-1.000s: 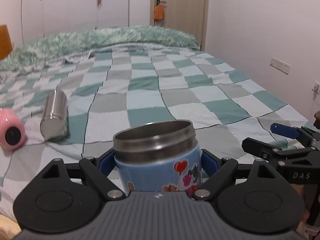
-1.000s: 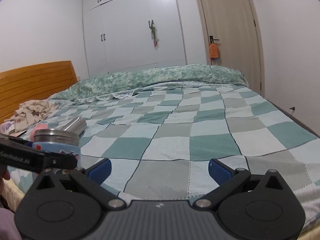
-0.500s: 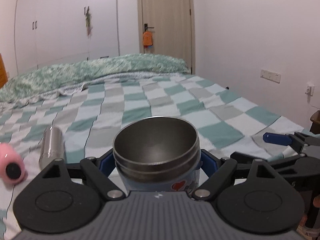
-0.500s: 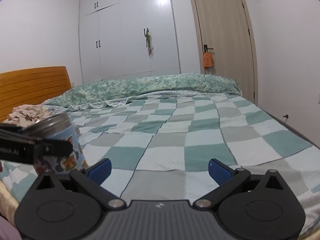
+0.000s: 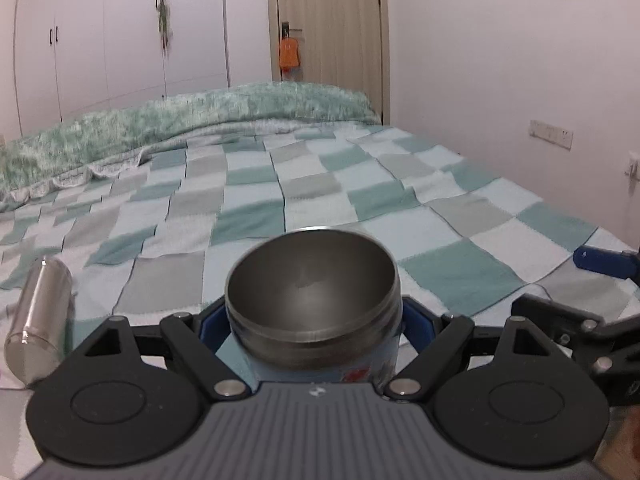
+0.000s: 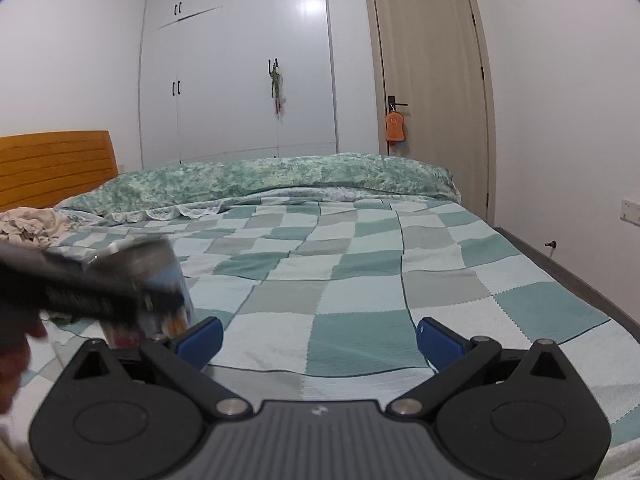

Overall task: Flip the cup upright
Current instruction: 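Lower the upright blue tumbler onto the bed with the left gripper, then open the left gripper and pull both tools back from the tumbler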

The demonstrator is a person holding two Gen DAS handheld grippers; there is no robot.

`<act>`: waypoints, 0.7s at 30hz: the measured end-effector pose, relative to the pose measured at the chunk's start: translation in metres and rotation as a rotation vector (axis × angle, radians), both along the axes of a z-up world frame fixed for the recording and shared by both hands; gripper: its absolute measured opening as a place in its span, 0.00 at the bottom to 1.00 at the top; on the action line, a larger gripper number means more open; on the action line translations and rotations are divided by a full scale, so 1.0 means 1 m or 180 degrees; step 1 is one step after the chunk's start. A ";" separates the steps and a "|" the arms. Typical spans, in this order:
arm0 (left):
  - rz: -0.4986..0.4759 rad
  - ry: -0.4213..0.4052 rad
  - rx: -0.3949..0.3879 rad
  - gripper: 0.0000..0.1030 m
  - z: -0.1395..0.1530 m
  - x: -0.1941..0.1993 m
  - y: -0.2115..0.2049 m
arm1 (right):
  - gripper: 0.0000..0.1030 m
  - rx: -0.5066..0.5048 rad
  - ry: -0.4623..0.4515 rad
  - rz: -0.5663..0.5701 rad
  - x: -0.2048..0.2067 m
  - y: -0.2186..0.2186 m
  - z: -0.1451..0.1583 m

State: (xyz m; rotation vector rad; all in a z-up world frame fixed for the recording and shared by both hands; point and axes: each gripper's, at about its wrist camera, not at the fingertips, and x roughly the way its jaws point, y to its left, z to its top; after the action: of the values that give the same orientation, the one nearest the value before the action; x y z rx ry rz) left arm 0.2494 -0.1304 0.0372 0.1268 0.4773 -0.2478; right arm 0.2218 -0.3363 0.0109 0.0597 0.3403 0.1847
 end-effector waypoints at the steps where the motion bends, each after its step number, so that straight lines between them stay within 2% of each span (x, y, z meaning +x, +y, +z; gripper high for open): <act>1: -0.0017 0.0008 0.0007 0.84 0.000 0.001 0.000 | 1.00 -0.0002 0.0006 0.0001 0.002 0.000 -0.001; 9: -0.0009 0.0007 0.0102 0.86 0.005 -0.005 -0.004 | 1.00 -0.0016 -0.0026 0.0007 -0.001 0.002 -0.002; 10: -0.0023 -0.0059 0.0102 0.93 0.009 -0.009 -0.005 | 1.00 -0.0011 -0.0035 0.0000 -0.002 0.002 0.000; 11: -0.0016 -0.0136 0.0101 1.00 0.014 -0.015 -0.004 | 1.00 -0.0004 -0.0047 -0.0002 -0.004 0.002 0.002; 15: 0.0049 -0.0400 -0.0002 1.00 0.040 -0.045 0.013 | 1.00 0.0002 -0.0132 0.0012 -0.022 0.007 0.013; 21: 0.0234 -0.0597 -0.0265 1.00 0.076 -0.104 0.067 | 1.00 -0.0006 -0.0259 0.0090 -0.063 0.026 0.034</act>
State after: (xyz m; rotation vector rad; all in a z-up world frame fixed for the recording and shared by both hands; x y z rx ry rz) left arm 0.1453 -0.0639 0.1130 0.0504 0.2840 -0.1812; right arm 0.1591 -0.3106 0.0446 0.0454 0.2602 0.2141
